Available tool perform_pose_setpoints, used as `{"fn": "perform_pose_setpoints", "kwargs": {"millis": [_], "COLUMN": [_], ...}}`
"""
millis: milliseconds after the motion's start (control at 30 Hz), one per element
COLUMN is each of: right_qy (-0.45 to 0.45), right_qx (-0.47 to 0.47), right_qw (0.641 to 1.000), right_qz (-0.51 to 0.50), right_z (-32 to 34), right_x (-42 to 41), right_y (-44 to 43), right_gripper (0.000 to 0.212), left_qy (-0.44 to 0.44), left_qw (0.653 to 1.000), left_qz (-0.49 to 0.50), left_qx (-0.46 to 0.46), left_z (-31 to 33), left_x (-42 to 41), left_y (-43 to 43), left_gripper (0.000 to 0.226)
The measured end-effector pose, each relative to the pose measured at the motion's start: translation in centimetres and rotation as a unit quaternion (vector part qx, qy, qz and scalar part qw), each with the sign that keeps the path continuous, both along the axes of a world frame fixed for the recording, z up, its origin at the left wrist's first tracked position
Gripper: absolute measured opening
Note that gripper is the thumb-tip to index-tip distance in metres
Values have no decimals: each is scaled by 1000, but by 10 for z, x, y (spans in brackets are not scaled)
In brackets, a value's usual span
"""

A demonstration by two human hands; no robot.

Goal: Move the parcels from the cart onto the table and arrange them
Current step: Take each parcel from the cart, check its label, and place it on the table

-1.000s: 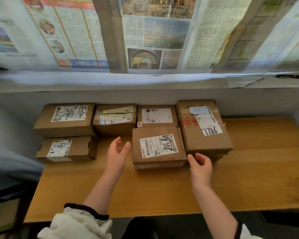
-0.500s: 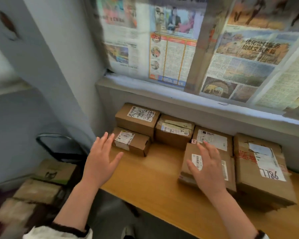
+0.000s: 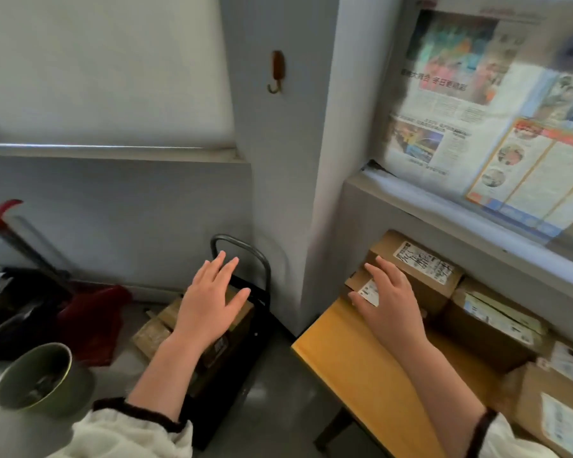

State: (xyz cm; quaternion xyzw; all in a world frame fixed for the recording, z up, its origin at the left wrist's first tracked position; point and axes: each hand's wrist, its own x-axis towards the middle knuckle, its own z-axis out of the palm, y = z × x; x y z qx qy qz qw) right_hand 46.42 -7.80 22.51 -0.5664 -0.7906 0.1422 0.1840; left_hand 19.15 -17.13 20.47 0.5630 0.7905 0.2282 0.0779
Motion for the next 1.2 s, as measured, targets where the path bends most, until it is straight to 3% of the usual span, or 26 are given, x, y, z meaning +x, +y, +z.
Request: {"fn": "perform_pose_setpoints", "kwargs": {"millis": [567, 867, 1200], "right_qy": [-99, -143, -193], "right_qx": [-7, -64, -175], "right_qw": [955, 916, 857], "right_qz": [281, 370, 445], "right_z": [-22, -65, -143], "right_x": [-304, -395, -469], "right_y": [-18, -3, 54], "right_gripper": [60, 56, 50], "left_qy": [-54, -123, -261], "left_qw": [972, 933, 868], "left_qz": [228, 338, 411], "left_qx": [-6, -30, -99], "left_z": [-25, -68, -142], "left_x": [-226, -264, -289], "left_y": [-112, -131, -79], "left_gripper": [58, 56, 57]}}
